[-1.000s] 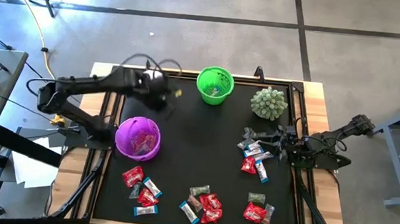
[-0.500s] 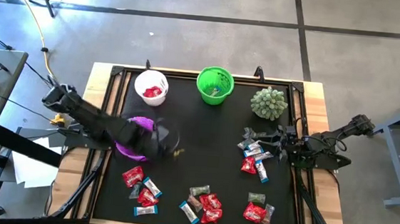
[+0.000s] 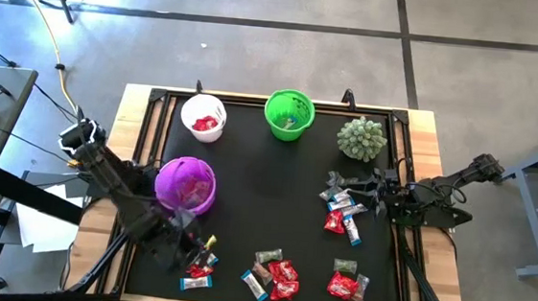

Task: Sort candy
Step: Put the red candy into the white bucket

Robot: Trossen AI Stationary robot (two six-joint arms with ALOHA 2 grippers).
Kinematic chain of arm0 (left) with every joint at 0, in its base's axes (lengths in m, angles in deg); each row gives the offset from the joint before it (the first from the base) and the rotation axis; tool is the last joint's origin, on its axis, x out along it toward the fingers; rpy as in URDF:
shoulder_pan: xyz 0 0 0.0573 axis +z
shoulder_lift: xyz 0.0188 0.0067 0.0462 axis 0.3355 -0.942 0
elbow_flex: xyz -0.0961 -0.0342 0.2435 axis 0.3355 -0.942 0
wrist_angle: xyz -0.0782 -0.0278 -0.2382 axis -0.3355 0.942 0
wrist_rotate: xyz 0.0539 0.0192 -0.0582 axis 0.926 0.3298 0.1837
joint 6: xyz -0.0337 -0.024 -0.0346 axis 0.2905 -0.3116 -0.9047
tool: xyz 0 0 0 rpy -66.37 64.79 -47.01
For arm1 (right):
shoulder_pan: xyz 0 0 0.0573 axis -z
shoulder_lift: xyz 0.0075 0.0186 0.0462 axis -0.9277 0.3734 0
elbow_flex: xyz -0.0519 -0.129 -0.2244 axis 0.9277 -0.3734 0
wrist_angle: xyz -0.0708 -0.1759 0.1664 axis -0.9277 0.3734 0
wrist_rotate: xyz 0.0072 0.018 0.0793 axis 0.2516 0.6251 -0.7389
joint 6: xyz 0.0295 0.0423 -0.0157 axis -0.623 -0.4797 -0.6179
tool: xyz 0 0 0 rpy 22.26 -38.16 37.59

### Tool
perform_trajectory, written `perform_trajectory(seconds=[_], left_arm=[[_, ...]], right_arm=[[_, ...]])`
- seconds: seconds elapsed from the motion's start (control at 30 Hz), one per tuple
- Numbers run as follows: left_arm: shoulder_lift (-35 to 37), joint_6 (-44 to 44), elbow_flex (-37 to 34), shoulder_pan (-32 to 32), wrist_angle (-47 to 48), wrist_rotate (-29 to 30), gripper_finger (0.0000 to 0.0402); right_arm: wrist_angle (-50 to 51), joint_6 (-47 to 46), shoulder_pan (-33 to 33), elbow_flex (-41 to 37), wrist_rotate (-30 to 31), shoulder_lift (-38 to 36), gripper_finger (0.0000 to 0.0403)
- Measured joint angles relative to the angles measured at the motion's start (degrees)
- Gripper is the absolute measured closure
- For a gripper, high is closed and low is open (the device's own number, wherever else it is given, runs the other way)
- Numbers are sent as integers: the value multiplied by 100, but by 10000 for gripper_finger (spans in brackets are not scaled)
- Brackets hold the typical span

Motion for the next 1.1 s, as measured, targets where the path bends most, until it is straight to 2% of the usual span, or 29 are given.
perform_trajectory(seconds=[0.1, 0.3, 0.5, 0.67, 0.83, 1.1], left_arm=[[-103, -487, -6, -232, 377, -22, 312], [-482, -472, -4, -375, 954, -188, 312], [-1001, 906, -7, -414, 1110, -710, 312], [-1376, 1640, -7, -431, 1370, -648, 309], [-1576, 1892, -7, -425, 1556, -391, 291], [-1813, 2083, -178, -427, 1476, -391, 243]], right_arm=[[0, -1, -1, -1, 0, 0, 276], [0, 0, 1, 0, 20, -1, 276], [0, -1, -1, 1, 17, 11, 276], [0, 0, 1, 0, 15, 11, 276], [0, 0, 0, 0, 7, 11, 276], [0, -1, 1, 1, -4, 11, 276]])
